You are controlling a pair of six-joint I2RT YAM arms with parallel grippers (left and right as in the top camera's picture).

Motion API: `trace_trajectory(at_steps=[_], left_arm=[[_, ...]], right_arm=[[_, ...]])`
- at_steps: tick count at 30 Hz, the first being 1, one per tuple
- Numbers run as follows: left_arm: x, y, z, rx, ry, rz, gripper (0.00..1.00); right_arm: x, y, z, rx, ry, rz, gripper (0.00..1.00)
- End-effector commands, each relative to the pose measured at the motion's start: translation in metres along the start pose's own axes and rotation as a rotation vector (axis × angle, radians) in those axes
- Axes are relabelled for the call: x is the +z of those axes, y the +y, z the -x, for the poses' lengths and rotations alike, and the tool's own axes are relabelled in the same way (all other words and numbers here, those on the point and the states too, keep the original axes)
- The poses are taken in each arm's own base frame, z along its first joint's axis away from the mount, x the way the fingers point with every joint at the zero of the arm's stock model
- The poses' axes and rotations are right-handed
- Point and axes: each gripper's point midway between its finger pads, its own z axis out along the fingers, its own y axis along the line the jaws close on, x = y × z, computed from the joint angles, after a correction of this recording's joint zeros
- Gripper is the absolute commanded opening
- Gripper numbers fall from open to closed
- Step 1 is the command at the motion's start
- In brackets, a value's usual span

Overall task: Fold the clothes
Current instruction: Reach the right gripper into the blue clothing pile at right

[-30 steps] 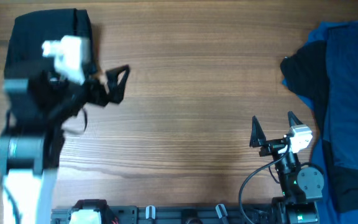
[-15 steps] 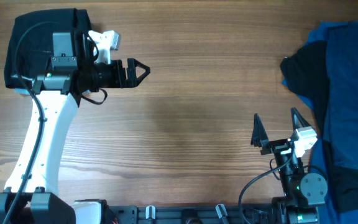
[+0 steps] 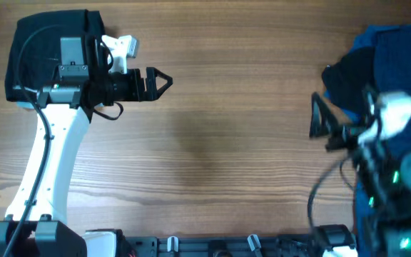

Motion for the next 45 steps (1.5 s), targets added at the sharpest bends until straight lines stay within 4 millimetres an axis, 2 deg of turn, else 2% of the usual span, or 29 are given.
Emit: trace_trajectory(at_steps=[1, 5, 9, 11, 14, 18, 19, 22, 23, 26, 28, 30, 36, 39, 41, 43, 45], left_arm=[[-0.002, -0.003, 0.004, 0.01, -0.011, -0.016, 1.0], [-0.002, -0.003, 0.004, 0.01, -0.011, -0.016, 1.0], [-0.002, -0.003, 0.004, 0.01, -0.011, -0.016, 1.0], [-0.002, -0.003, 0.004, 0.01, -0.011, -0.016, 1.0], [-0.002, -0.003, 0.004, 0.01, -0.011, -0.016, 1.0], [-0.002, -0.003, 0.004, 0.01, -0.011, -0.016, 1.0], [-0.002, -0.003, 0.004, 0.01, -0.011, -0.016, 1.0], [-0.002, -0.003, 0.004, 0.01, -0.011, -0.016, 1.0], [-0.002, -0.003, 0.004, 0.01, -0.011, -0.016, 1.0], [-0.002, -0.003, 0.004, 0.01, -0.011, -0.016, 1.0], [-0.002, -0.003, 0.004, 0.01, -0.011, -0.016, 1.0], [-0.002, -0.003, 0.004, 0.01, -0.011, -0.016, 1.0], [-0.002, -0.003, 0.004, 0.01, -0.011, -0.016, 1.0], [-0.002, -0.003, 0.004, 0.01, -0.011, -0.016, 1.0], [-0.002, -0.003, 0.005, 0.01, -0.011, -0.017, 1.0], [-0.002, -0.003, 0.005, 0.01, -0.011, -0.017, 1.0], [-0.002, -0.003, 0.004, 0.01, -0.011, -0.016, 1.0]], right_arm=[[0.051, -0.027, 0.021, -0.062, 0.174, -0.137, 1.0], [0.101, -0.059, 0.022, -0.122, 0.381, -0.259, 1.0], [0.157, -0.127, 0.007, -0.122, 0.495, -0.425, 1.0], [0.181, -0.157, -0.013, -0.126, 0.53, -0.461, 1.0], [0.199, -0.181, -0.051, -0.171, 0.627, -0.477, 1.0], [0.204, -0.218, -0.085, -0.182, 0.713, -0.573, 0.99], [0.202, -0.23, -0.091, -0.144, 0.718, -0.602, 0.94], [0.189, -0.27, -0.104, 0.014, 0.705, -0.711, 0.91], [0.185, -0.281, -0.11, 0.061, 0.702, -0.723, 0.86], [0.179, -0.302, -0.121, 0.132, 0.706, -0.715, 0.79], [0.176, -0.321, -0.139, 0.174, 0.723, -0.746, 0.77], [0.179, -0.331, -0.158, 0.181, 0.752, -0.753, 0.77], [0.206, -0.351, -0.214, 0.182, 0.784, -0.75, 0.74], [0.216, -0.358, -0.225, 0.178, 0.766, -0.749, 0.74], [0.221, -0.36, -0.228, 0.174, 0.753, -0.748, 0.67], [0.227, -0.363, -0.229, 0.166, 0.731, -0.748, 0.66], [0.24, -0.361, -0.238, 0.125, 0.73, -0.675, 0.66]])
